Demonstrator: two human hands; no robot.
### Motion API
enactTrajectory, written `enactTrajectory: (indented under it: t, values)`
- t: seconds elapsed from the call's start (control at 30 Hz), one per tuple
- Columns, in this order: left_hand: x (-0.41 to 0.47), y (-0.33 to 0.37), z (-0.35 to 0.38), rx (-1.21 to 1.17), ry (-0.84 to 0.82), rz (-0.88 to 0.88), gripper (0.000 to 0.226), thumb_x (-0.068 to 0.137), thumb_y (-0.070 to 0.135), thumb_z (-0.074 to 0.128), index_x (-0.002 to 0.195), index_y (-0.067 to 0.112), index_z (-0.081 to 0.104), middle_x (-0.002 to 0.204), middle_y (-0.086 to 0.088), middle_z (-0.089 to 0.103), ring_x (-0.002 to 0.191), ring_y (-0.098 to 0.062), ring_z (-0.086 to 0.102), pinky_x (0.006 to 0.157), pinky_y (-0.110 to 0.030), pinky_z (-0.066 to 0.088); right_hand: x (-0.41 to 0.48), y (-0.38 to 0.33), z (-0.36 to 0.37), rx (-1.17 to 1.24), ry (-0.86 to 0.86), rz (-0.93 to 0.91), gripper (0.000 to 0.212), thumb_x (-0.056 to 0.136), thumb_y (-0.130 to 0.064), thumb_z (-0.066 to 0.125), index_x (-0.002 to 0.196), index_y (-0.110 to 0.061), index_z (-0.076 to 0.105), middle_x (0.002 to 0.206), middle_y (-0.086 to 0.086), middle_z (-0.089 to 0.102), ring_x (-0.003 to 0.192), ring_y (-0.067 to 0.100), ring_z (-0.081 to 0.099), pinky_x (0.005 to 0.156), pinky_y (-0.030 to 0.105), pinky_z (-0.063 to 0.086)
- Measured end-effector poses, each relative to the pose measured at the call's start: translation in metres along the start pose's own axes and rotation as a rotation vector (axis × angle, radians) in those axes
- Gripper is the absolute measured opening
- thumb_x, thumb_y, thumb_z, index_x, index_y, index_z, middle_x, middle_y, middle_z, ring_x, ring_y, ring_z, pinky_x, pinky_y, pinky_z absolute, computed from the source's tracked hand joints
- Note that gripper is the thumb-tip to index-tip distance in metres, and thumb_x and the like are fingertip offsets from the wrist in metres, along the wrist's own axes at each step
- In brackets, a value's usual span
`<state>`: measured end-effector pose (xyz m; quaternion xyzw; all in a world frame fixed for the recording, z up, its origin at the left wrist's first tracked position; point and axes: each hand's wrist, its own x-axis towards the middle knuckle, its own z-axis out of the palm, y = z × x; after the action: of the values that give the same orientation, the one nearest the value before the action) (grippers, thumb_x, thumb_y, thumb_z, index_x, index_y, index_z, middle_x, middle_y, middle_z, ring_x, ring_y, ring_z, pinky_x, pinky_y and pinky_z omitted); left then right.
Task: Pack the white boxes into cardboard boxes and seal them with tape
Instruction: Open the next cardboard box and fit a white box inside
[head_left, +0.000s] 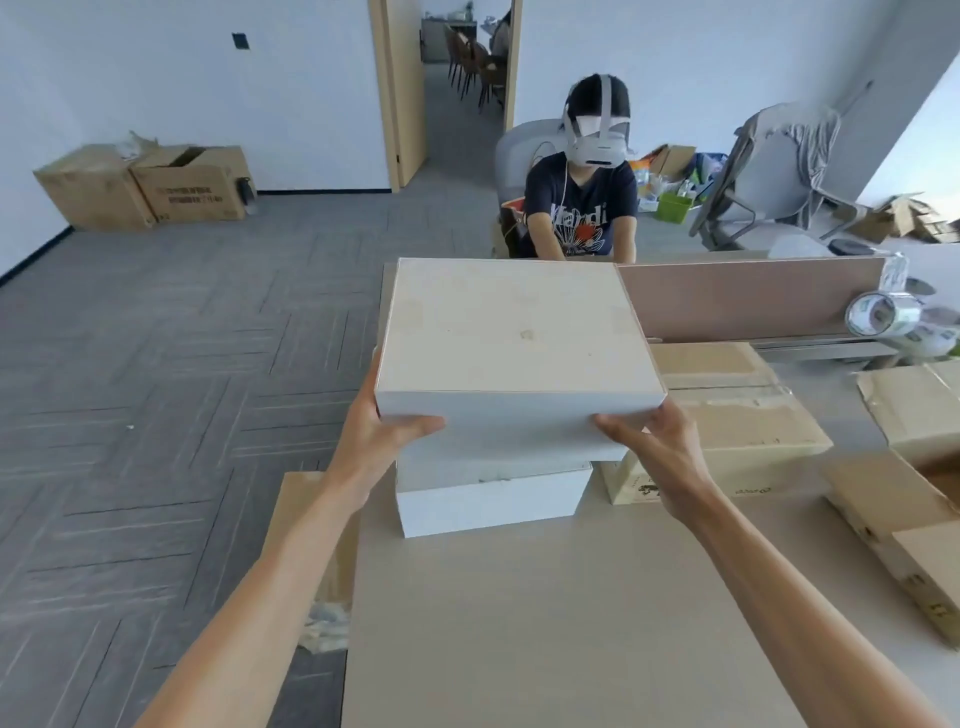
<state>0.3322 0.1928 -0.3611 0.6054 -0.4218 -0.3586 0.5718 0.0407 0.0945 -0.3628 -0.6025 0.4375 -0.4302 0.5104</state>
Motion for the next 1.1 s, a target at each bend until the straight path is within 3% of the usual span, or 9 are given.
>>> enactTrajectory:
  t: [0.17,0.3,0.4,0.53,0.67,0.77,0.9,1.0,1.1]
  values:
    - [0.001,0.059,0.042,0.002,-0.074,0.166,0.086,0.069,0.009,0.086,0.139,0.032,0.044,0.122,0.013,0.065,0.116,-0.008,0.059,0.095,-0.034,0.052,-0.019,-0.054,-0.055,-0.014,0.152,-0.110,0.041,0.077,-0.008,0.081,0.109,-0.028,0.065,0.106,-0.012,0.073,0.103,0.005,0.066,0.083,0.025,0.049]
    - [-0.002,0.091,0.103,-0.043,-0.168,0.266,0.087,0.067,0.007,0.086,0.139,0.030,0.043,0.124,0.011,0.064,0.117,-0.009,0.058,0.089,-0.026,0.052,-0.052,-0.082,-0.114,-0.022,0.286,-0.209,0.044,0.077,-0.006,0.081,0.112,-0.026,0.065,0.108,-0.012,0.073,0.106,0.005,0.065,0.085,0.020,0.051]
    - [-0.005,0.103,0.168,-0.084,-0.253,0.287,0.086,0.063,0.013,0.087,0.138,0.024,0.045,0.119,0.009,0.065,0.112,-0.007,0.060,0.085,-0.023,0.055,-0.083,-0.090,-0.172,-0.021,0.389,-0.233,0.045,0.077,-0.004,0.079,0.113,-0.027,0.065,0.109,-0.014,0.072,0.107,0.006,0.064,0.092,0.027,0.051]
    - [-0.018,0.114,0.270,-0.086,-0.429,0.262,0.088,0.061,0.027,0.088,0.138,0.032,0.046,0.119,0.016,0.065,0.112,-0.004,0.059,0.095,-0.037,0.051,-0.126,-0.087,-0.260,-0.046,0.545,-0.183,0.051,0.075,-0.011,0.081,0.121,-0.024,0.063,0.113,-0.011,0.070,0.108,0.005,0.063,0.088,0.027,0.051]
    - [-0.038,0.117,0.378,-0.082,-0.551,0.270,0.084,0.063,0.022,0.090,0.136,0.032,0.050,0.121,0.014,0.066,0.113,-0.007,0.060,0.092,-0.034,0.051,-0.166,-0.073,-0.350,-0.076,0.664,-0.120,0.046,0.072,-0.018,0.086,0.110,-0.032,0.063,0.110,-0.008,0.070,0.110,0.012,0.063,0.091,0.033,0.051]
    - [-0.056,0.114,0.456,-0.091,-0.595,0.241,0.074,0.059,0.021,0.092,0.126,0.023,0.060,0.113,0.008,0.070,0.105,-0.011,0.065,0.093,-0.043,0.054,-0.186,-0.063,-0.418,-0.103,0.740,-0.097,0.058,0.062,-0.032,0.086,0.114,-0.020,0.066,0.113,-0.004,0.071,0.110,0.016,0.063,0.097,0.042,0.052]
    - [-0.073,0.103,0.536,-0.081,-0.595,0.224,0.091,0.052,0.042,0.090,0.134,0.028,0.054,0.117,0.010,0.068,0.112,-0.015,0.062,0.096,-0.047,0.052,-0.196,-0.049,-0.498,-0.137,0.728,-0.097,0.066,0.064,-0.034,0.086,0.123,-0.018,0.062,0.115,-0.002,0.071,0.111,0.016,0.064,0.096,0.040,0.052]
    - [-0.083,0.091,0.583,-0.059,-0.552,0.195,0.095,0.053,0.040,0.090,0.138,0.034,0.047,0.120,0.013,0.066,0.115,-0.014,0.059,0.099,-0.046,0.050,-0.190,-0.033,-0.551,-0.135,0.674,-0.057,0.053,0.072,-0.016,0.085,0.120,-0.020,0.063,0.114,-0.003,0.072,0.110,0.014,0.065,0.098,0.042,0.052]
    - [-0.084,0.082,0.616,-0.010,-0.531,0.187,0.096,0.056,0.038,0.089,0.140,0.040,0.042,0.120,0.017,0.065,0.116,-0.009,0.058,0.101,-0.044,0.048,-0.174,-0.010,-0.590,-0.131,0.631,-0.009,0.054,0.068,-0.018,0.084,0.118,-0.018,0.064,0.112,-0.003,0.073,0.107,0.014,0.066,0.096,0.040,0.052]
